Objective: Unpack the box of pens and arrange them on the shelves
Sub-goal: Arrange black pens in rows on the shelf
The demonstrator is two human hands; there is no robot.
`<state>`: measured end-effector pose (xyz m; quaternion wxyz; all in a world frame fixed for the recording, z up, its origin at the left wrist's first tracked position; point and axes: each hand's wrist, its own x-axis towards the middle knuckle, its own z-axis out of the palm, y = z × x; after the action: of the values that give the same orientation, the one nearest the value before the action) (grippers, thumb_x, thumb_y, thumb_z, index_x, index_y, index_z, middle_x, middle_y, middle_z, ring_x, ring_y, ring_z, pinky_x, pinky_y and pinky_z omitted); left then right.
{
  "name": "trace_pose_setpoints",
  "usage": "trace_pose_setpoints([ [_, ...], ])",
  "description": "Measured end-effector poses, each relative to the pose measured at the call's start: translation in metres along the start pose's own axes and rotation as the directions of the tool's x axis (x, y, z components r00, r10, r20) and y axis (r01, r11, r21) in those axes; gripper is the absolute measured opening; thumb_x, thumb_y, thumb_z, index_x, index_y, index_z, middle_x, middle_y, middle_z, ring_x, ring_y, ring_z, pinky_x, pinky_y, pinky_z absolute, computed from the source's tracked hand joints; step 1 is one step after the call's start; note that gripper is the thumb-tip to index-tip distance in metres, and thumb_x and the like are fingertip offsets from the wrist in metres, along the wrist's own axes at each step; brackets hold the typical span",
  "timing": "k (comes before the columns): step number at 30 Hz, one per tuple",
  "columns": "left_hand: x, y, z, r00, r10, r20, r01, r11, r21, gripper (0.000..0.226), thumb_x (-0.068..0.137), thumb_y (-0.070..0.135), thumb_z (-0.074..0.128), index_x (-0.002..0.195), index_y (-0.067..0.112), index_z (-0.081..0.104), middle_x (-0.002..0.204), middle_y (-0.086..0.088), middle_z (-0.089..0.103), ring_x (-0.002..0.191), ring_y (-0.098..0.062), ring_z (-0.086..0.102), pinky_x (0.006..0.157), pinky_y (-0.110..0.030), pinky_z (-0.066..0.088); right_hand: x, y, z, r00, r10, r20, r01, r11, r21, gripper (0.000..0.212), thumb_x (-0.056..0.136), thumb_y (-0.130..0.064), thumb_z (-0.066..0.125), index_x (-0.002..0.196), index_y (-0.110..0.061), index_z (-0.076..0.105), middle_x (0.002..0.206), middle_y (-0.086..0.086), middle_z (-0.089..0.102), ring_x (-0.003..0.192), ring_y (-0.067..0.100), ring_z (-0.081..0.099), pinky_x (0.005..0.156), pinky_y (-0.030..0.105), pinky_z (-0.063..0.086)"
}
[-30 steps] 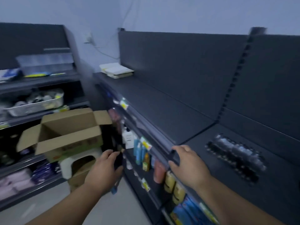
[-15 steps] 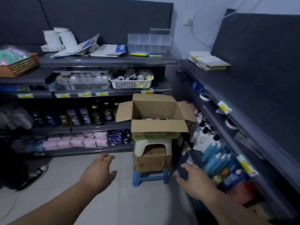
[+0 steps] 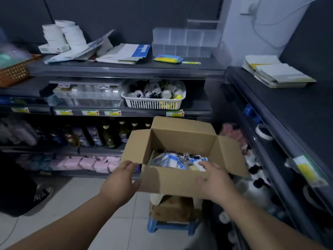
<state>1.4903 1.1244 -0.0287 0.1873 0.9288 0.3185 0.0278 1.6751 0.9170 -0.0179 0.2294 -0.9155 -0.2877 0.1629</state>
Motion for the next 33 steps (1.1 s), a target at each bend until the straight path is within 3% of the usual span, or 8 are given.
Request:
trace_pose_setpoints([
  [4, 0.075, 0.037, 0.014, 1.0, -0.011, 0.012, 0.011, 1.0, -0.006, 0.049, 0.086, 0.029, 0.059, 0.134, 0.02, 0.05, 0.137, 0.0, 0.046, 0.118, -0.02, 0.05, 0.093, -0.027, 0.042, 0.075, 0.028, -0.012, 0.997, -0.025, 0.072, 0.027, 0.999, -0.018, 0.049, 0.089, -0.033, 0.062, 0.136, -0.026, 0.049, 0.133, 0.001, 0.052, 0.116, 0.019, 0.054, 0.086, 0.023, 0.04],
  [8, 0.131, 0.047, 0.04, 0.994, -0.056, 0.099, 0.057, 0.998, -0.007, 0.057, 0.085, 0.03, 0.057, 0.14, 0.02, 0.043, 0.142, 0.001, 0.04, 0.123, -0.017, 0.046, 0.097, -0.025, 0.04, 0.129, 0.049, -0.002, 0.988, -0.002, 0.154, 0.007, 0.999, -0.032, 0.051, 0.089, -0.032, 0.063, 0.137, -0.022, 0.049, 0.135, 0.001, 0.052, 0.123, 0.018, 0.05, 0.095, 0.023, 0.037],
  [12, 0.168, 0.043, 0.069, 0.972, -0.113, 0.204, 0.113, 0.994, 0.007, 0.056, 0.089, 0.027, 0.057, 0.141, 0.017, 0.04, 0.142, -0.002, 0.038, 0.124, -0.018, 0.045, 0.1, -0.024, 0.036, 0.166, 0.062, 0.026, 0.974, 0.021, 0.224, 0.011, 0.99, -0.142, 0.054, 0.086, -0.046, 0.059, 0.136, -0.03, 0.049, 0.138, -0.006, 0.053, 0.126, 0.018, 0.047, 0.104, 0.029, 0.038],
  [18, 0.218, 0.033, 0.126, 0.853, -0.27, 0.446, 0.25, 0.963, 0.104, 0.056, 0.091, 0.023, 0.053, 0.141, 0.009, 0.031, 0.144, -0.014, 0.034, 0.127, -0.03, 0.043, 0.103, -0.033, 0.038, 0.215, 0.068, 0.074, 0.912, 0.064, 0.406, -0.024, 0.994, -0.105, 0.068, 0.091, -0.037, 0.058, 0.15, -0.021, 0.03, 0.155, 0.003, 0.032, 0.138, 0.02, 0.035, 0.106, 0.026, 0.033],
  [21, 0.234, 0.029, 0.147, 0.816, -0.338, 0.469, 0.276, 0.941, 0.197, 0.042, 0.091, 0.016, 0.05, 0.13, 0.003, 0.04, 0.131, -0.018, 0.047, 0.116, -0.033, 0.052, 0.094, -0.035, 0.045, 0.235, 0.073, 0.095, 0.904, 0.082, 0.42, -0.01, 0.985, -0.172, 0.072, 0.089, -0.039, 0.06, 0.15, -0.017, 0.027, 0.155, 0.005, 0.03, 0.139, 0.022, 0.033, 0.108, 0.03, 0.033],
  [25, 0.249, 0.029, 0.16, 0.791, -0.359, 0.496, 0.257, 0.93, 0.264, 0.038, 0.095, 0.014, 0.042, 0.131, 0.001, 0.044, 0.133, -0.021, 0.048, 0.119, -0.034, 0.051, 0.095, -0.036, 0.043, 0.253, 0.079, 0.116, 0.889, 0.097, 0.447, 0.02, 0.968, -0.25, 0.085, 0.09, -0.046, 0.057, 0.154, -0.014, 0.012, 0.16, 0.004, 0.018, 0.144, 0.023, 0.024, 0.114, 0.034, 0.028],
  [29, 0.261, 0.029, 0.164, 0.741, -0.383, 0.551, 0.257, 0.92, 0.295, 0.043, 0.1, 0.016, 0.031, 0.135, -0.007, 0.037, 0.138, -0.025, 0.04, 0.126, -0.036, 0.043, 0.1, -0.038, 0.043, 0.261, 0.078, 0.13, 0.925, 0.09, 0.37, 0.038, 0.945, -0.326, 0.079, 0.09, -0.063, 0.046, 0.15, -0.017, 0.022, 0.15, 0.008, 0.032, 0.134, 0.028, 0.035, 0.106, 0.038, 0.033],
  [33, 0.265, 0.026, 0.165, 0.811, -0.358, 0.462, 0.286, 0.932, 0.221, 0.035, 0.097, 0.016, 0.041, 0.128, 0.0, 0.046, 0.126, -0.018, 0.055, 0.116, -0.033, 0.055, 0.091, -0.035, 0.045, 0.265, 0.074, 0.134, 0.933, 0.086, 0.349, 0.056, 0.924, -0.378, 0.072, 0.087, -0.065, 0.048, 0.145, -0.025, 0.034, 0.138, 0.01, 0.039, 0.125, 0.029, 0.038, 0.101, 0.035, 0.033],
])
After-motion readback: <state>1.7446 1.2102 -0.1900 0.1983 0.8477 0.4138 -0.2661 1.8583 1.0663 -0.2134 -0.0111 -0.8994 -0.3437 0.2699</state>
